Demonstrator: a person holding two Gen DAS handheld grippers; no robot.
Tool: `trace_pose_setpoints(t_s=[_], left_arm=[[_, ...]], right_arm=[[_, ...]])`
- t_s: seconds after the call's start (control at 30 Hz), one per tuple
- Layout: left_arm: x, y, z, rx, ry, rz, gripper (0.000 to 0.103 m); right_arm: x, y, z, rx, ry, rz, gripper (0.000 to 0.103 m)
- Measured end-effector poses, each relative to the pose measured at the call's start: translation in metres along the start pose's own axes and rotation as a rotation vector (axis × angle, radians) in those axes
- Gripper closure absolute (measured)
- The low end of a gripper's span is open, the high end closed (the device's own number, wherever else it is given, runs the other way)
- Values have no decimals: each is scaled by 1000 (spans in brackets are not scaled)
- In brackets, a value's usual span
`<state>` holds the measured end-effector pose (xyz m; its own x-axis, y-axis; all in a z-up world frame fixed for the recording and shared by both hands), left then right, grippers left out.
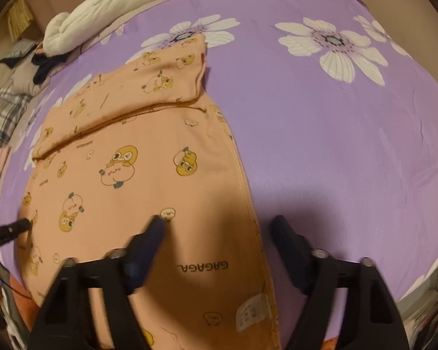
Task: Fold small clothes
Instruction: 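Move both grippers to the onesie leg end and close on it, then lift the leg end with both grippers and fold it over the body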
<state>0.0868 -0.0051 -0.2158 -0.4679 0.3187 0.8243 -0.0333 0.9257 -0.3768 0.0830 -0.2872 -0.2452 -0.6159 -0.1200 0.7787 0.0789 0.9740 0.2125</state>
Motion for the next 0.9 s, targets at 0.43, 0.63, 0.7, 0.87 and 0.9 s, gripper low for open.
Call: trace_pose_setpoints(t_s=[0.43,0.63,0.7,0.87,0.9], left_arm=[[20,-7,-13,10,-55,52,100],[40,-4,-46,3,-168,35,101],[41,-4,-52,-14,-180,18,101],[36,8,-42,11,-124,14,101],[34,11,-39,19,-112,10,100]], right_arm=[[20,24,-14,18,-32,-155,96],[35,40,-52,43,-127,-203,96],[33,45,-58,60,-142,-193,96],[28,51,-62,82,-142,-184,96],[27,49,-61,77,-139,-178,96]])
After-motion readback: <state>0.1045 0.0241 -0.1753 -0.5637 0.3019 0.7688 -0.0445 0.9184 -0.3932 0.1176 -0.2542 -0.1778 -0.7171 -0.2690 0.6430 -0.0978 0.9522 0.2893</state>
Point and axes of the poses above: each gripper's, at about its wrist camera, not at the fingertips, and x roughly against the way its jaws point, y to its left, z to its underside, the point moved 9 cm from there along -x, roughly the way its jaws point, and after that the axes turned 8 degrees about -y, right-handed, at the moved point
